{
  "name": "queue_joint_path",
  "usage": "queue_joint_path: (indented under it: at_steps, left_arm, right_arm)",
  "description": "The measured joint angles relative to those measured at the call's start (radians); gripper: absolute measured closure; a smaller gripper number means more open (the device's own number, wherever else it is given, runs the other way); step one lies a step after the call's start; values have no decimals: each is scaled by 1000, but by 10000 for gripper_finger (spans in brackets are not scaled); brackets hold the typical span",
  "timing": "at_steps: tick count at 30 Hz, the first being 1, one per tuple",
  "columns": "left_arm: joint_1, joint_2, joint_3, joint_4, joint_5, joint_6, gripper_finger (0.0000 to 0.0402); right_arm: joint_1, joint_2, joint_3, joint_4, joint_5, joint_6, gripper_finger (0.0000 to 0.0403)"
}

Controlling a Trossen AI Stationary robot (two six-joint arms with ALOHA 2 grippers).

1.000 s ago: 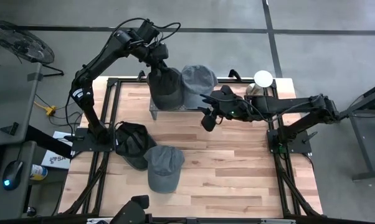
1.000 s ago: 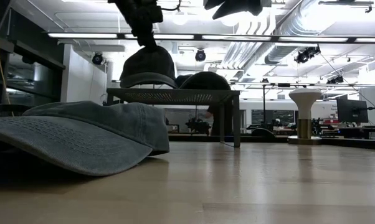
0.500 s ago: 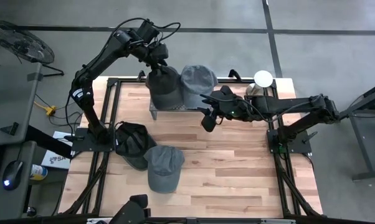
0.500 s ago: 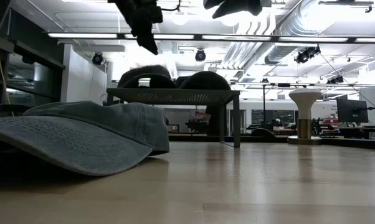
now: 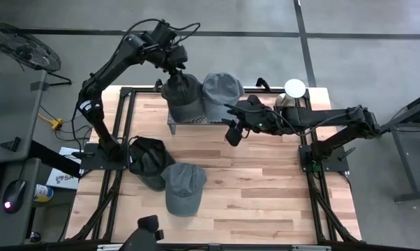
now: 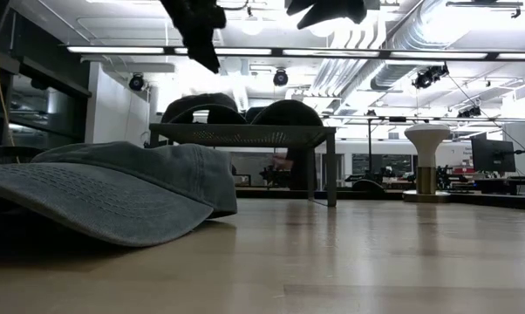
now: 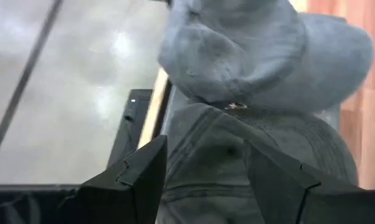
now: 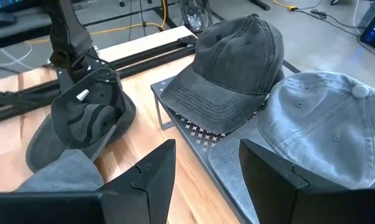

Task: Pick & Place hat
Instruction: Stack the gray cap on top of the gray cap on the shelf

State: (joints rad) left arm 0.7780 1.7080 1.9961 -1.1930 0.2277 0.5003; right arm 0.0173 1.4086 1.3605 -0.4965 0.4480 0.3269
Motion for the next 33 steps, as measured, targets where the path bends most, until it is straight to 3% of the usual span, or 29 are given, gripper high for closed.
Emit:
queue_joint_path:
  at_steps: [9, 14, 19, 24, 33]
  left_arm:
    - [-11, -162, 0, -67, 5, -159, 195]
    - [-107, -266, 0, -151, -7, -305, 195]
    - [-312, -344, -17, -175, -150, -511, 195]
    - [-553, -431, -132, -165, -338, -767, 195]
    - [-984, -507, -402, -133, -577, -1189, 195]
  right_arm:
    - [-38, 0, 0, 1, -139, -80, 233]
    - [-38, 8, 0, 21, -231, -175, 233]
    - [-37, 43, 0, 112, -377, -178, 233]
    - [-14, 130, 0, 184, -524, -179, 233]
    - [85, 304, 0, 273, -559, -180, 233]
